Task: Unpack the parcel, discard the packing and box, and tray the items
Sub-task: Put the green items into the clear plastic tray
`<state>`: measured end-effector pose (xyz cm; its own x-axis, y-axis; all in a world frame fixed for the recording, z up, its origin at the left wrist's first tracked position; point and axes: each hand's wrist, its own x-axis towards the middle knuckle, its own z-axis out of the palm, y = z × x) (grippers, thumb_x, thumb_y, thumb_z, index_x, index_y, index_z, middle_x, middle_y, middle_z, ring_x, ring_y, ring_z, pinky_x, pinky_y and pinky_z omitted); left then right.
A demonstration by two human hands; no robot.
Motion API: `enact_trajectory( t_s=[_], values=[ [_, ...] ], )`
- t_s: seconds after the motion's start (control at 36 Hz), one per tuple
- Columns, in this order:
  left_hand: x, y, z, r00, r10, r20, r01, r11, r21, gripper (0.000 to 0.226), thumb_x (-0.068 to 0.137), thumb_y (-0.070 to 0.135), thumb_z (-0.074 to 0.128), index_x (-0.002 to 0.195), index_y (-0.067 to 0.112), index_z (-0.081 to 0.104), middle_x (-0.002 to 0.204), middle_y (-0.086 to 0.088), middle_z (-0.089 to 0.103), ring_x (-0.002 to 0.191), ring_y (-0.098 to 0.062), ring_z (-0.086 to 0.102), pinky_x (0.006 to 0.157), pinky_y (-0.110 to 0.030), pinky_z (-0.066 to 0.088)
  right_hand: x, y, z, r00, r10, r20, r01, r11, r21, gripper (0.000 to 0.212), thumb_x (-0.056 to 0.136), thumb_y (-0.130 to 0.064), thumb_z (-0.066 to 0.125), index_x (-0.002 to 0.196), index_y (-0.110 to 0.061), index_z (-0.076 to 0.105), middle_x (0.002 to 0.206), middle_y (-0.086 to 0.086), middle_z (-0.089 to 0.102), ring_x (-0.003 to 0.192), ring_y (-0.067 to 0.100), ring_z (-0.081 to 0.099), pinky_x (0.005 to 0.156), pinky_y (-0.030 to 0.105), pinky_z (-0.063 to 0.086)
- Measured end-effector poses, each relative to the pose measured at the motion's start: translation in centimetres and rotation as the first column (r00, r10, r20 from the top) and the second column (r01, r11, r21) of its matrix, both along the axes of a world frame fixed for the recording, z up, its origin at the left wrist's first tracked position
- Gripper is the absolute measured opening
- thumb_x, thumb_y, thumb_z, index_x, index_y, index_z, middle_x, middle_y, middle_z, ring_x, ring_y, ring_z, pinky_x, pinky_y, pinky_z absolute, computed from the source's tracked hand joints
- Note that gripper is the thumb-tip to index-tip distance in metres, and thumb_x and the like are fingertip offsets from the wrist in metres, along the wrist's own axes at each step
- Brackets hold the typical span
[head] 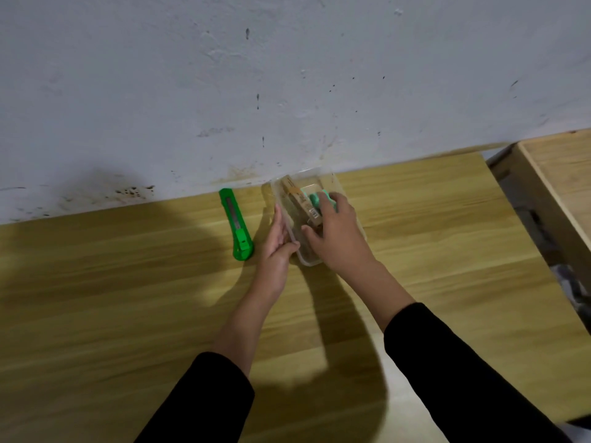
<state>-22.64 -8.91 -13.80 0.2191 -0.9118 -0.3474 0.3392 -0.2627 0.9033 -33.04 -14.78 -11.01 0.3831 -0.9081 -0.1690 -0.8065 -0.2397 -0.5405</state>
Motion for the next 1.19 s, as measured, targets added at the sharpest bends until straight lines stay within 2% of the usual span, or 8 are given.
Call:
enact_trajectory(
  t_s=[0.17, 0.25, 0.42, 0.58, 0.69, 0.97, 1.11, 1.19],
  values=[
    [0.0, 0.0, 0.0, 0.999, -0.014, 0.047, 0.014, 1.0, -0.001, 0.074, 0.088, -0.02, 0.031, 0.148, 0.02, 0.011, 0.149, 0.009, 0.02, 0.129, 0.002, 0.023, 0.097, -0.019, 0.042, -0.1, 0.2, -0.9, 0.997, -0.016, -0.074, 0.01, 0.997, -0.079, 0.056, 0.091, -0.026, 0.053, 0.137, -0.002, 0.035, 0.138, 0.019, 0.037, 0.129, 0.033, 0.032, 0.109, 0.036, 0.028],
    [0.1, 0.0, 0.2, 0.998, -0.028, 0.05, 0.028, 1.0, -0.005, 0.074, 0.088, -0.02, 0.031, 0.148, 0.018, 0.01, 0.136, 0.015, 0.026, 0.124, 0.003, 0.028, 0.083, -0.006, 0.045, 0.1, -0.1, -1.3, 0.998, -0.038, -0.058, 0.031, 0.993, -0.112, 0.05, 0.091, -0.022, 0.052, 0.136, -0.005, 0.04, 0.14, 0.016, 0.039, 0.13, 0.03, 0.032, 0.107, 0.034, 0.031],
    [0.3, -0.2, 0.1, 0.995, -0.055, 0.078, 0.056, 0.998, -0.005, 0.074, 0.089, -0.019, 0.031, 0.148, 0.019, 0.009, 0.13, 0.021, 0.028, 0.119, 0.005, 0.034, 0.087, -0.011, 0.047, 0.3, -0.1, -1.9, 0.995, -0.054, -0.086, 0.036, 0.981, -0.19, 0.051, 0.091, -0.025, 0.053, 0.138, -0.011, 0.04, 0.139, 0.011, 0.044, 0.13, 0.026, 0.034, 0.103, 0.033, 0.036],
    [0.3, -0.2, 0.0, 0.992, -0.061, 0.108, 0.06, 0.998, 0.012, 0.074, 0.089, -0.017, 0.032, 0.148, 0.021, 0.008, 0.142, 0.013, 0.023, 0.125, 0.005, 0.027, 0.088, -0.008, 0.043, 0.0, 0.1, -1.5, 0.998, -0.052, 0.026, 0.055, 0.989, -0.136, 0.056, 0.088, -0.023, 0.058, 0.139, -0.007, 0.039, 0.141, 0.015, 0.042, 0.132, 0.029, 0.035, 0.106, 0.035, 0.034],
    [0.1, -0.1, 0.2, 0.996, -0.042, 0.079, 0.042, 0.999, 0.006, 0.073, 0.089, -0.019, 0.031, 0.148, 0.017, 0.007, 0.133, 0.016, 0.024, 0.106, 0.014, 0.037, 0.074, -0.003, 0.046, -0.8, 0.5, -0.8, 0.983, -0.168, 0.076, 0.176, 0.977, -0.122, 0.056, 0.086, -0.014, 0.06, 0.137, -0.006, 0.039, 0.135, 0.014, 0.044, 0.124, 0.03, 0.04, 0.097, 0.038, 0.043],
    [0.4, -0.1, 0.0, 0.993, -0.058, 0.104, 0.059, 0.998, 0.0, 0.072, 0.09, -0.018, 0.032, 0.148, 0.017, 0.007, 0.14, 0.013, 0.025, 0.124, 0.002, 0.028, 0.082, -0.002, 0.043, -0.2, -0.2, -2.1, 0.981, -0.192, 0.021, 0.19, 0.942, -0.276, 0.033, 0.074, 0.014, 0.049, 0.098, 0.003, 0.068, 0.103, 0.022, 0.06, 0.092, 0.036, 0.053, 0.069, 0.033, 0.044],
    [0.9, -0.1, -0.1, 0.987, -0.081, 0.137, 0.079, 0.997, 0.014, 0.075, 0.089, -0.018, 0.035, 0.148, 0.021, 0.009, 0.153, 0.004, 0.021, 0.134, -0.003, 0.025, 0.097, -0.015, 0.039, 0.0, -1.6, -2.7, 0.984, -0.16, 0.08, 0.177, 0.938, -0.297, 0.03, 0.072, 0.01, 0.048, 0.09, 0.003, 0.071, 0.092, 0.023, 0.062, 0.085, 0.038, 0.057, 0.063, 0.036, 0.048],
    [0.9, -0.2, -0.1, 0.987, -0.08, 0.137, 0.08, 0.997, 0.011, 0.075, 0.088, -0.019, 0.034, 0.148, 0.019, 0.009, 0.147, 0.002, 0.029, 0.126, -0.001, 0.031, 0.083, -0.007, 0.046, 0.2, -2.2, -2.5, 0.984, -0.128, 0.122, 0.159, 0.94, -0.301, 0.031, 0.072, -0.002, 0.046, 0.089, 0.004, 0.071, 0.09, 0.024, 0.063, 0.082, 0.036, 0.057, 0.065, 0.038, 0.05]
  ],
)
